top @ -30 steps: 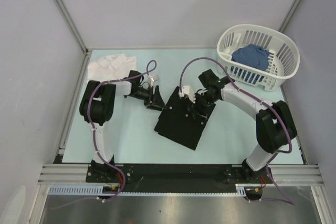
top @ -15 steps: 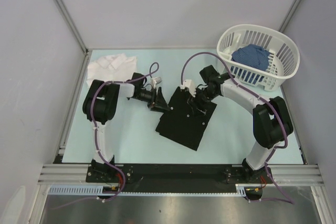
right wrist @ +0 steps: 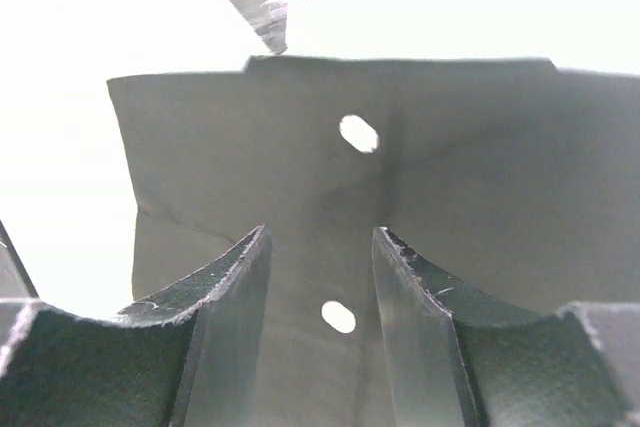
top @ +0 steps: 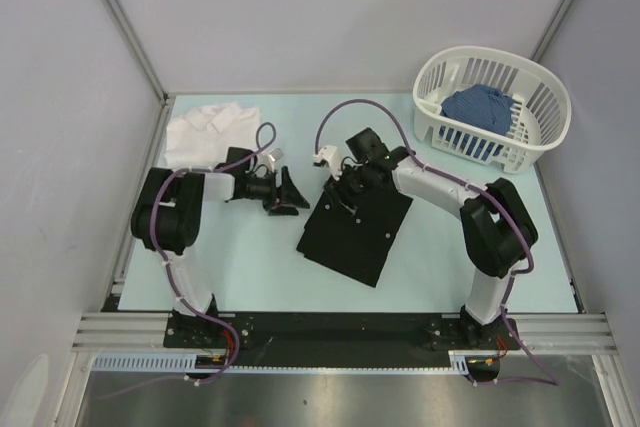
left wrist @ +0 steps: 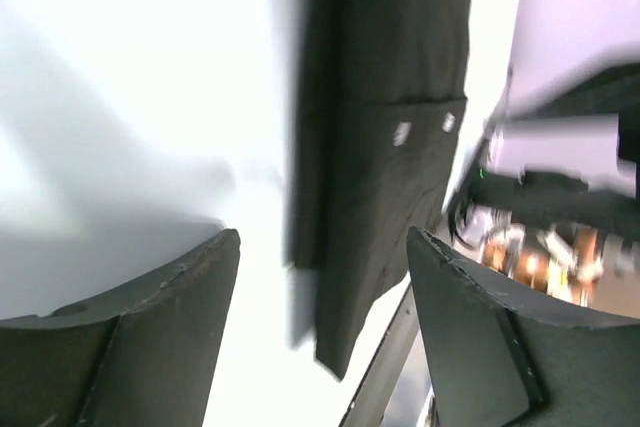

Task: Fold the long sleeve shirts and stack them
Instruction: Fold the shirt

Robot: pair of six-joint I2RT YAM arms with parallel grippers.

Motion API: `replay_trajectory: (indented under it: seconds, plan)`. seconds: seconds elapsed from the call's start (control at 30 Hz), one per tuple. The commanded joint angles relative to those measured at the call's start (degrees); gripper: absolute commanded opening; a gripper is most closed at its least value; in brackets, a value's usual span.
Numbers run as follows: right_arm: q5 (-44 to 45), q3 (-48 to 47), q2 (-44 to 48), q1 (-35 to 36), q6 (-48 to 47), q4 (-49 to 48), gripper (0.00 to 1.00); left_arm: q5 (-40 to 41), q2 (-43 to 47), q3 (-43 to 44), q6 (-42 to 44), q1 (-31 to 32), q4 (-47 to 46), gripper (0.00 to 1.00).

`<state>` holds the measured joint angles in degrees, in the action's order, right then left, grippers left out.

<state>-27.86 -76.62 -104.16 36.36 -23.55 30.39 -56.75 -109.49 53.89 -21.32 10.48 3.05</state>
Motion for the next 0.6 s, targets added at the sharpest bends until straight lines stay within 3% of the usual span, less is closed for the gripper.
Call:
replay_trajectory:
  seconds: [0.0,0.2,0.57]
  plan:
    - [2.0,2.9,7.1,7.8,3.1,-8.3,0.51,9.2,7.2,-4.7,-1.8,-4.7,-2.2,0.77]
    - [4.4,8.9,8.1,16.8,-5.8,-9.3,0.52,13.0,12.2,-8.1,-2.1,-6.3,-0.2,0.80]
    - [10.9,17.9,4.5,23.2,-6.8,-21.2,0.52,15.4,13.0,-6.6,-0.8,-8.2,4.2,0.90]
